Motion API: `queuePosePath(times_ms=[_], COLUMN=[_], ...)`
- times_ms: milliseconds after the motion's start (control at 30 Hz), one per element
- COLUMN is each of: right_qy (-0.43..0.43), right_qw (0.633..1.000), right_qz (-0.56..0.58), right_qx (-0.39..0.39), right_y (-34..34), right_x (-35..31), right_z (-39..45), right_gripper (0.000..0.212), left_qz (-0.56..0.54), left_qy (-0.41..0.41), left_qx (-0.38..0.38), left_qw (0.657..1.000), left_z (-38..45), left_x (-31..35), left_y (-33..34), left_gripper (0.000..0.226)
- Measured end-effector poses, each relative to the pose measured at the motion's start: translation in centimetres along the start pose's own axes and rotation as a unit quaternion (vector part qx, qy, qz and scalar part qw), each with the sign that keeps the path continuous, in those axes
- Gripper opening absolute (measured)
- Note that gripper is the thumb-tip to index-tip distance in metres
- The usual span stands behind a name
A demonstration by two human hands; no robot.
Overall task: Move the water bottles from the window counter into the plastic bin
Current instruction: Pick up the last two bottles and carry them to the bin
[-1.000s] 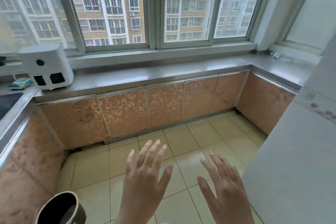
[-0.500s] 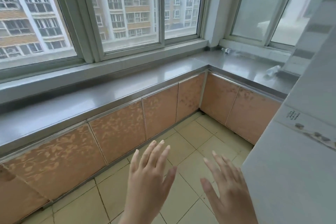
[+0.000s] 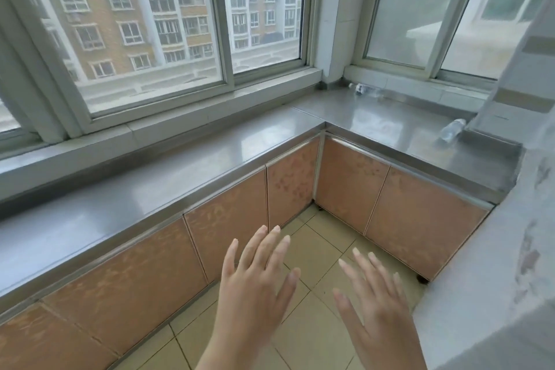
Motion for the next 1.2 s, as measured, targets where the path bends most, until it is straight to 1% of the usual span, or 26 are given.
queuePosePath(times_ms=[100,300,400,500,700,867,933,1067,1200], right_qy=[0.003,0.048,0.068,0.107,0.202,0.248,0.274,0.298,0.311], right_qw=[1.0,0.999,0.997,0.994,0.978,0.966,0.959,0.952,0.948], right_qz=[-0.002,0.011,0.008,-0.005,-0.04,-0.07,-0.064,-0.071,-0.063], right_qx=[0.005,0.021,0.027,0.038,0.036,0.034,0.035,0.029,0.009], right_y=[-0.4,0.5,1.1,1.5,1.1,-0.8,-1.3,-1.7,-1.6], right_x=[3.1,9.1,12.3,16.3,24.7,31.0,33.8,39.2,46.0], right_z=[5.8,14.9,19.5,24.1,32.7,39.3,41.8,46.2,51.5], right_gripper=[0.058,0.06,0.061,0.06,0.058,0.062,0.067,0.074,0.069], left_qz=[-0.009,-0.016,-0.025,-0.038,-0.074,-0.11,-0.116,-0.107,-0.095], left_qy=[0.004,0.021,0.03,0.049,0.129,0.199,0.211,0.23,0.224], left_qx=[-0.001,-0.024,-0.038,-0.057,-0.101,-0.097,-0.099,-0.11,-0.125], left_qw=[1.0,0.999,0.998,0.996,0.984,0.969,0.965,0.961,0.962], left_z=[6.6,17.5,23.1,29.3,42.7,52.9,56.5,62.3,68.6], left_x=[0.1,0.9,1.1,1.8,5.3,9.7,11.3,13.4,15.9], left_y=[2.2,7.6,11.1,15.4,24.0,27.8,29.5,33.0,37.7], left_gripper=[0.049,0.049,0.049,0.05,0.051,0.049,0.049,0.049,0.049])
Point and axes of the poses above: each hand's wrist, its own z-axis towards the middle knuckle, its own y-axis out of the palm, x = y × z, the point moved 4 cm from there along z, towards the middle knuckle, and after that the axes turned 6 degrees about -x, right-handed, at the moved point
